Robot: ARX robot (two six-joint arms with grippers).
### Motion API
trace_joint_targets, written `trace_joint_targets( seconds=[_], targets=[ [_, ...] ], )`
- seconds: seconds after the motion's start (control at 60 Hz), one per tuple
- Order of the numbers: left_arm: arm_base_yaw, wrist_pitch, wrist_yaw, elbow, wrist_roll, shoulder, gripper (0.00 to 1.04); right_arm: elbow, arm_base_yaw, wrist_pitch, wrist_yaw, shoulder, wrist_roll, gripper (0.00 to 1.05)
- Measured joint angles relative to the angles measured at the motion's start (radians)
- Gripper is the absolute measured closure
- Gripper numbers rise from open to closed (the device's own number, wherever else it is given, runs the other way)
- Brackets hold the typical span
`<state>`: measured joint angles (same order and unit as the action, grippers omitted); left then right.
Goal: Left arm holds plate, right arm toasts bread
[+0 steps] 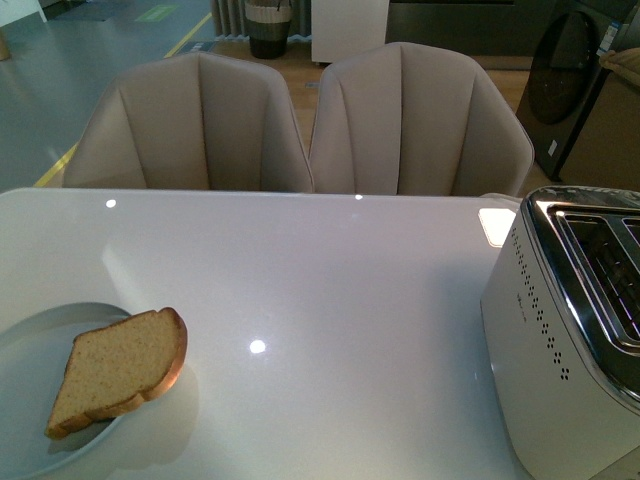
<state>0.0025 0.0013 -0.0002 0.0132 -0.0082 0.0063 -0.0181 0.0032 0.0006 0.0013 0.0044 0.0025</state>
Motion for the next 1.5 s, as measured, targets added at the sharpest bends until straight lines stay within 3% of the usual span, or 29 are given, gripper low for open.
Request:
trace_joint_targets(
  seconds=[0.8, 0.917, 1.017, 1.133, 1.267, 1.5],
  targets=[
    [0.0, 0.0, 0.001, 0.0, 0.0, 0.0, 0.07, 0.0, 0.0, 0.0, 0.0, 0.0, 0.0, 0.09],
    [0.001, -0.376, 0.129, 0.154, -0.138, 0.237, 0.07, 0.0, 0.0, 0.0, -0.002, 0.0, 0.0, 0.09],
    [0.0, -0.427, 0.147, 0.17, -0.197, 0.344, 0.07, 0.0, 0.0, 0.0, -0.001, 0.0, 0.0, 0.09],
    [0.059, -0.348, 0.211, 0.192, -0.179, 0.433, 0.07, 0.0, 0.0, 0.0, -0.001, 0.0, 0.0, 0.09],
    [0.17, -0.138, 0.277, 0.209, -0.085, 0.64, 0.07, 0.0, 0.0, 0.0, -0.001, 0.0, 0.0, 0.09],
    [0.288, 0.436, 0.316, 0.281, 0.066, 1.249, 0.07, 0.0, 0.0, 0.0, -0.001, 0.0, 0.0, 0.09]
  ],
)
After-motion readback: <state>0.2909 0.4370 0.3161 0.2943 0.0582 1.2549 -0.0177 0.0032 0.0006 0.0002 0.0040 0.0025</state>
